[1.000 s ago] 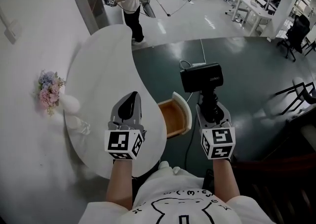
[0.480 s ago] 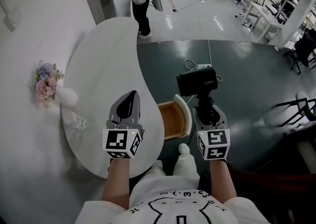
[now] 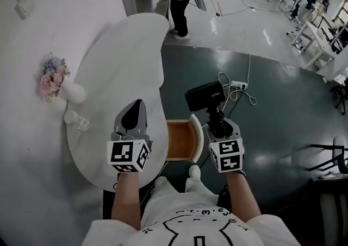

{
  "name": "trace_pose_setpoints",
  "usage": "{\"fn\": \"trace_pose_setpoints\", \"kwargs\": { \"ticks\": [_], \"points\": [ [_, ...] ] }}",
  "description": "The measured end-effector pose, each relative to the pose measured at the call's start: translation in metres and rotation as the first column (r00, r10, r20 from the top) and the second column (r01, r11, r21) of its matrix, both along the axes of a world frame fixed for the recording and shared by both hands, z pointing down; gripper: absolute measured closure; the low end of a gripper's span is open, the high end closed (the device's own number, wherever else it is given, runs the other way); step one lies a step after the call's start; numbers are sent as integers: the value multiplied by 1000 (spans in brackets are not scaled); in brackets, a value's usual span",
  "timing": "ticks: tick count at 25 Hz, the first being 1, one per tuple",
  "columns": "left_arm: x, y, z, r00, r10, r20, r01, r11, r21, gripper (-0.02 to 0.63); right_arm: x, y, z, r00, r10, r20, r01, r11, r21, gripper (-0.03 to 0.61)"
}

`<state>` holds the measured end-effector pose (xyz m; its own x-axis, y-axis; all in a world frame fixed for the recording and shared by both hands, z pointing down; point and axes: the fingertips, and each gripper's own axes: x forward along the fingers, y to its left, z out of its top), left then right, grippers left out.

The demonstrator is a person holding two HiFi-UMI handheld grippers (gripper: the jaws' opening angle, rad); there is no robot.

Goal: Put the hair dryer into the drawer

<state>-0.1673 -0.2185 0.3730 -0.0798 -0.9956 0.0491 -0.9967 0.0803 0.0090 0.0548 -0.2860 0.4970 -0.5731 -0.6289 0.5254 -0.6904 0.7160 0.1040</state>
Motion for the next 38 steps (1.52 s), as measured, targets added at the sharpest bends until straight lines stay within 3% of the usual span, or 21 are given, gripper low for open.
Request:
{"fn": "trace_pose_setpoints", "kwargs": {
  "ticks": [5,12,17,23,29,33,38],
  "points": [
    [0,4,19,992,-125,-11,125,992,-37,600,0,-21,31,991,-123,-61,119,991,-62,383],
    [-4,28,37,969,-247,-6,245,966,-86,600,-12,-16,82,947,-282,-153,258,953,-160,383],
    [-12,33,40,967,-254,5,253,961,-112,601,-24,0,117,909,-343,-236,281,924,-260,383],
    [-20,35,38,975,-220,21,221,967,-126,601,-22,11,155,853,-354,-384,218,909,-354,383],
    [-26,42,42,976,-218,17,218,967,-135,601,-19,15,178,764,-419,-490,213,881,-422,383],
    [-25,48,43,975,-222,20,222,965,-142,601,-16,16,188,677,-483,-555,240,858,-454,383],
    [-26,58,44,972,-235,32,237,959,-155,601,-34,22,192,549,-580,-602,377,814,-441,382]
  ]
}}
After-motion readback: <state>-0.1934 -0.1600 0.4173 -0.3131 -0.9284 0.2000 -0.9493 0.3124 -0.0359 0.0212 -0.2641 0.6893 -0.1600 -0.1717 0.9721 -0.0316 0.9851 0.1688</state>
